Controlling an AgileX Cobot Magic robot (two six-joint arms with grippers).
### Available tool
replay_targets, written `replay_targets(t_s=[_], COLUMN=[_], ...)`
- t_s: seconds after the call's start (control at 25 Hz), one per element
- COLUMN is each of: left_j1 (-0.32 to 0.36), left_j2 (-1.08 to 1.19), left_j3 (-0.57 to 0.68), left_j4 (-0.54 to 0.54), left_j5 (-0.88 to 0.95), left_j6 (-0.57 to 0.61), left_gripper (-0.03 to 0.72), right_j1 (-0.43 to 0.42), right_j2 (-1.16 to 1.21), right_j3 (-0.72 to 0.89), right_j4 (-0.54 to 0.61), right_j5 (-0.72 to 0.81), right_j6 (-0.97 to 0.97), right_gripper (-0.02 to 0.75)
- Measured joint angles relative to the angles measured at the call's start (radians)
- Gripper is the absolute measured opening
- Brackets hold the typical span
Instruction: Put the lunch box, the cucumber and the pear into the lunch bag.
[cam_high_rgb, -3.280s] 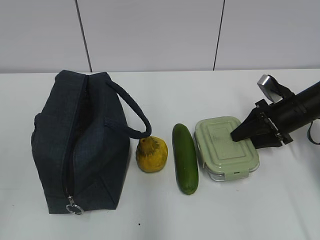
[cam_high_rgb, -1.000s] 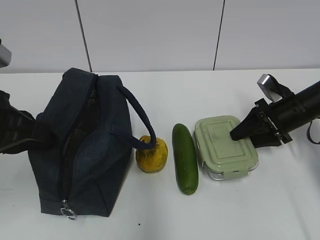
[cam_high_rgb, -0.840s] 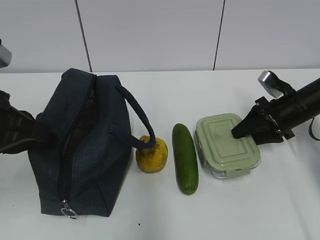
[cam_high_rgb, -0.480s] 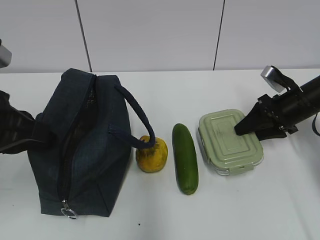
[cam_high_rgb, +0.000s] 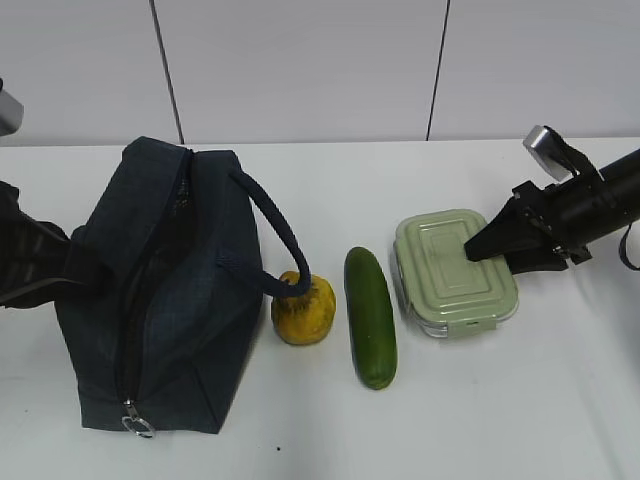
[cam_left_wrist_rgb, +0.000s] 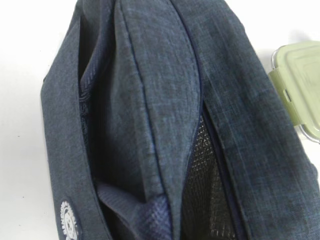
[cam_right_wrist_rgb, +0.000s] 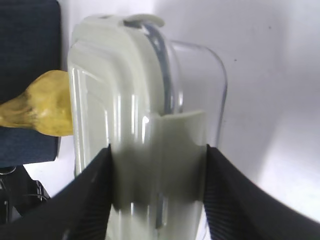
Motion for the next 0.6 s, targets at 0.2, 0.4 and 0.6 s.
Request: replay_targets(t_s=[0.2, 0.4, 0.6], left_j1=[0.000, 0.000, 0.000], left_j2=[0.000, 0.000, 0.000], left_j3=[0.000, 0.000, 0.000], left_j4=[0.000, 0.002, 0.005], left_j5=[0.000, 0.000, 0.000], left_j6=[0.000, 0.000, 0.000], left_gripper=[-0.018, -0.018, -0.018], right_j1=[0.000, 0.000, 0.000], right_j2=[0.000, 0.000, 0.000], right_j3=[0.001, 0.001, 0.001], right_j4=[0.044, 0.090, 0.135], right_j5=[0.000, -0.002, -0.005], right_j6=[0.005, 0.007, 0.008], right_gripper=[0.395, 0.395, 0.395])
